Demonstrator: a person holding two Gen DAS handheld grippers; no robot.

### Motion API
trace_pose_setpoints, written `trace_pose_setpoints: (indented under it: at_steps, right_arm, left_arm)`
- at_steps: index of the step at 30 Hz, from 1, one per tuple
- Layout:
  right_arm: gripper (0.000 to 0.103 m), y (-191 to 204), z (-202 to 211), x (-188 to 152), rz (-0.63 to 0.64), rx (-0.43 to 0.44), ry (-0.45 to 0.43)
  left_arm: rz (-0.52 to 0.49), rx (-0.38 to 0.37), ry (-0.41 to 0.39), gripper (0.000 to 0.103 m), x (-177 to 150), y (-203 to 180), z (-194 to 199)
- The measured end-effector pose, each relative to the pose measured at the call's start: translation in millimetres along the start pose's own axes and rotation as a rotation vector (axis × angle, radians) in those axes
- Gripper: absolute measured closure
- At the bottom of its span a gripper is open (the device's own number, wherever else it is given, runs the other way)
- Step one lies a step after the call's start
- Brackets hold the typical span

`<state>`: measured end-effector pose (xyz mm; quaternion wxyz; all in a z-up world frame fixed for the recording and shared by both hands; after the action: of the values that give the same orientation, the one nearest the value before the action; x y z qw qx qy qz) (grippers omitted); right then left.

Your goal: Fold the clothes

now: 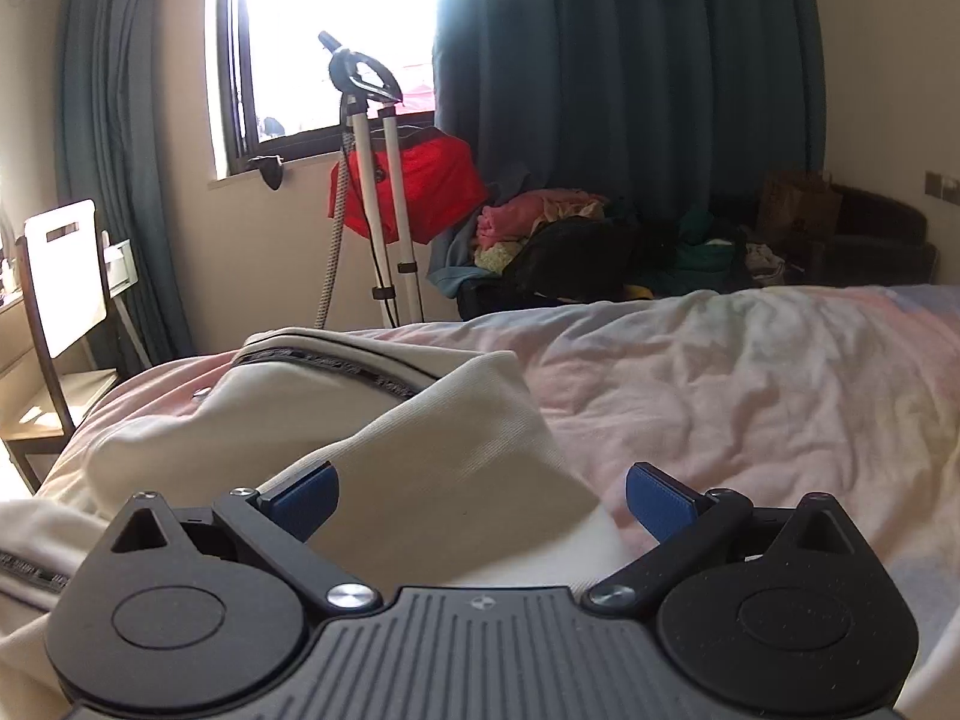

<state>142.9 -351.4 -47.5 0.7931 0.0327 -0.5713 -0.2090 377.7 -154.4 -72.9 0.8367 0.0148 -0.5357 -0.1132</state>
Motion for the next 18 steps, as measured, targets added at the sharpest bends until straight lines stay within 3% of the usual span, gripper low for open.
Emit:
trace_pose_setpoints:
  at_steps: [4,6,8,11,15,18]
  right_arm:
    - [0.02,-10.0,-30.6,-19.6,-0.036,-0.036,0.071]
    - [0.02,-15.7,-41.3,-26.2,-0.071,-0.05,0.087]
    - [0.02,-19.7,-45.5,-28.2,-0.096,-0.062,0.072]
    - [0.02,-21.2,-48.5,-32.2,-0.1,-0.082,0.057]
    - [0.02,-20.5,-50.3,-34.7,-0.098,-0.078,0.079]
    - [0.02,-21.0,-43.0,-30.8,-0.088,-0.09,0.045]
  left_arm:
    - [-0.024,-0.018,0.08,0.001,-0.6,-38.7,-56.7]
    - [-0.032,0.019,0.104,0.002,-7.5,-48.0,-75.7]
    - [-0.021,0.067,0.157,0.006,-15.7,-47.5,-90.9]
    - [0.058,0.067,0.17,0.011,-19.6,-34.7,-98.4]
    - [0.064,0.108,0.179,0.053,-17.1,-19.8,-98.5]
    - [0.143,0.018,0.18,0.085,-11.4,-1.6,-92.2]
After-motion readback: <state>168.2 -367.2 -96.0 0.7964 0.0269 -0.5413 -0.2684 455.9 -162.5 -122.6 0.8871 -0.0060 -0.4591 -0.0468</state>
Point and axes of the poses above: each gripper's, at about its wrist camera, not at the fingertips, and z roughly against the way its jaws point, y to its left, x to its top, the point moved 5 cm from there along -z, roughly the way its jaws point, and after that the axes turned 4 degrees about -y, right-handed, at the moved point
